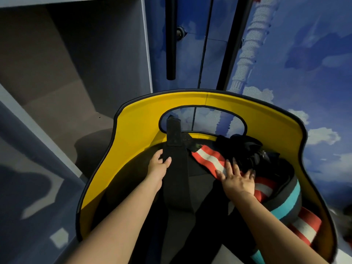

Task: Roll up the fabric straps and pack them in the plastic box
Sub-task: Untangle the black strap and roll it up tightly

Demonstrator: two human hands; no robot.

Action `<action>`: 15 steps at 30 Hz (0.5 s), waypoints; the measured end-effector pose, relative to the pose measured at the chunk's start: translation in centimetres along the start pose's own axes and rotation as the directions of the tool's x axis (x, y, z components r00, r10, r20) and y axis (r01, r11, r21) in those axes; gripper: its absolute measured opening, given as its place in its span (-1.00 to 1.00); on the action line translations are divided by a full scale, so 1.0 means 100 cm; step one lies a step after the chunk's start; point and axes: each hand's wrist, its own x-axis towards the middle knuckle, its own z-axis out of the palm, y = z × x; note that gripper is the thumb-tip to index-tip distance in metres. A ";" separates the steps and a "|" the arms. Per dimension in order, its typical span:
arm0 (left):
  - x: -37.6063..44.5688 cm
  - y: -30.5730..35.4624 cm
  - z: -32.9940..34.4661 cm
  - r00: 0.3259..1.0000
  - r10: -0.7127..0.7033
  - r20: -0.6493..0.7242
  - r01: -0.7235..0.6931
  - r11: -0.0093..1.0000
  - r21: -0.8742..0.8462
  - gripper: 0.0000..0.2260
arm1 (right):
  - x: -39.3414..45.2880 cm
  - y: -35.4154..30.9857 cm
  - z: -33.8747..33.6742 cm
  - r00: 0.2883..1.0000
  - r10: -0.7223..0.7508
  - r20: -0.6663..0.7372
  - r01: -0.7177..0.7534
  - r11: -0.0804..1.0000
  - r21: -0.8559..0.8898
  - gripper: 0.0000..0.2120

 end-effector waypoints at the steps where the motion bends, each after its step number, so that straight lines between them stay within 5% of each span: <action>1: 0.002 0.001 0.001 1.000 -0.002 0.000 0.002 1.000 -0.003 -0.51 | 0.000 0.000 0.001 1.000 0.006 -0.004 -0.006 1.000 -0.004 -0.38; 7: 0.013 0.002 0.002 1.000 -0.022 -0.016 0.022 1.000 -0.009 -0.51 | -0.001 -0.016 -0.008 0.999 0.019 -0.029 -0.018 1.000 0.017 -0.39; 10: 0.018 0.000 -0.001 1.000 -0.026 -0.006 0.026 1.000 -0.013 -0.50 | -0.007 -0.024 -0.014 0.976 -0.084 -0.203 0.095 0.995 0.045 -0.45; 13: 0.021 -0.003 -0.008 0.999 -0.037 -0.001 0.037 0.999 -0.014 -0.50 | -0.009 -0.038 -0.009 0.767 -0.438 -0.469 0.488 0.873 -0.017 -0.60; 15: 0.023 -0.005 -0.012 0.999 -0.033 -0.005 0.032 0.999 -0.009 -0.50 | -0.007 -0.051 -0.006 0.594 -0.681 -0.428 0.743 0.669 -0.033 -0.52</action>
